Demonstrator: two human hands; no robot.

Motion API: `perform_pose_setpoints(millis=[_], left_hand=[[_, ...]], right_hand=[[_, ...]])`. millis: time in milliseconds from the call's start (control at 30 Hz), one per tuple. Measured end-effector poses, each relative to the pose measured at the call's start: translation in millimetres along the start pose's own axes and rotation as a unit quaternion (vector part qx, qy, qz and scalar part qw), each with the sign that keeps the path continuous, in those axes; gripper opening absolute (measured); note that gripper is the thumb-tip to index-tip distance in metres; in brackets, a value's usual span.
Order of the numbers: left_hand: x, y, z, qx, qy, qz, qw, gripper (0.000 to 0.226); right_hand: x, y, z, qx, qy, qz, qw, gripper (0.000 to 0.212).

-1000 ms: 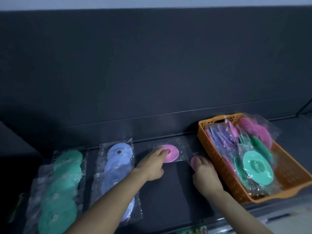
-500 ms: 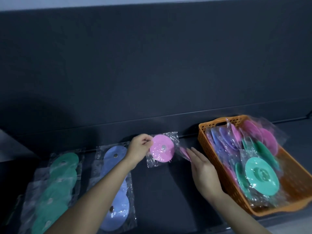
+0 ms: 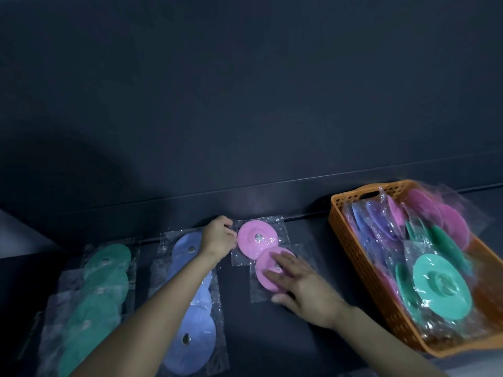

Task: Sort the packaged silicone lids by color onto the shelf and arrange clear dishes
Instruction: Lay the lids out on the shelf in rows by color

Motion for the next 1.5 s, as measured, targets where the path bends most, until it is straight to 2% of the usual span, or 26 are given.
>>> perform_pose_setpoints(millis=[167, 367, 433, 533, 633, 700, 800, 933, 1067, 1333, 1500], left_hand=[[2, 1, -5, -0.054, 0.02, 0.015, 0.998, 0.039], [9, 0, -3, -0.109, 0.058, 0.053, 0.991, 0.037], [12, -4, 0, -0.151, 0.098, 0.068, 0.981, 0.039], [22, -11, 2, -0.268, 0.183, 0.035, 0.945, 0.051], [37, -12, 2, -0.37, 0.253, -0.094, 0.889, 0.058], [44, -11, -3, -0.437, 0.244, -0.146, 0.853, 0.064], [49, -12, -5, -0.497, 0.223, -0.141, 0.826, 0.066], [50, -15, -4, -0.485, 0.225, -0.134, 0.834, 0.063], [59, -13, 8, -0.455, 0.256, -0.132, 0.842, 0.056], [77, 22, 58, -0.383, 0.364, -0.13, 0.839, 0.044], [98, 49, 94, -0.333, 0.418, -0.139, 0.833, 0.041]], right_hand=[[-13, 3, -8, -0.033, -0.015, 0.025, 0.999, 0.038], [-26, 12, -29, -0.05, -0.026, 0.033, 0.998, 0.039], [-26, 9, -32, -0.04, -0.025, 0.045, 0.998, 0.043], [-21, 2, -31, -0.023, 0.015, 0.094, 0.995, 0.051], [-19, -4, -22, -0.019, 0.096, 0.11, 0.989, 0.062], [-18, -3, -18, -0.015, 0.145, 0.059, 0.988, 0.066], [-21, -1, -21, 0.01, 0.162, 0.034, 0.986, 0.066], [-24, -5, -31, -0.021, 0.176, 0.022, 0.984, 0.065], [-12, -28, -36, -0.069, 0.175, 0.082, 0.979, 0.046], [33, -96, -50, -0.008, 0.168, 0.16, 0.973, 0.035], [75, -140, -30, 0.019, 0.225, 0.234, 0.946, 0.033]])
Point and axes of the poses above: each hand's wrist, its own x-axis away from the middle knuckle, its own y-axis out of the palm, z = x × y, the point moved 1 cm from there along -x, towards the middle knuckle, and after that the axes turned 5 degrees about -x, right-handed, at the moved point
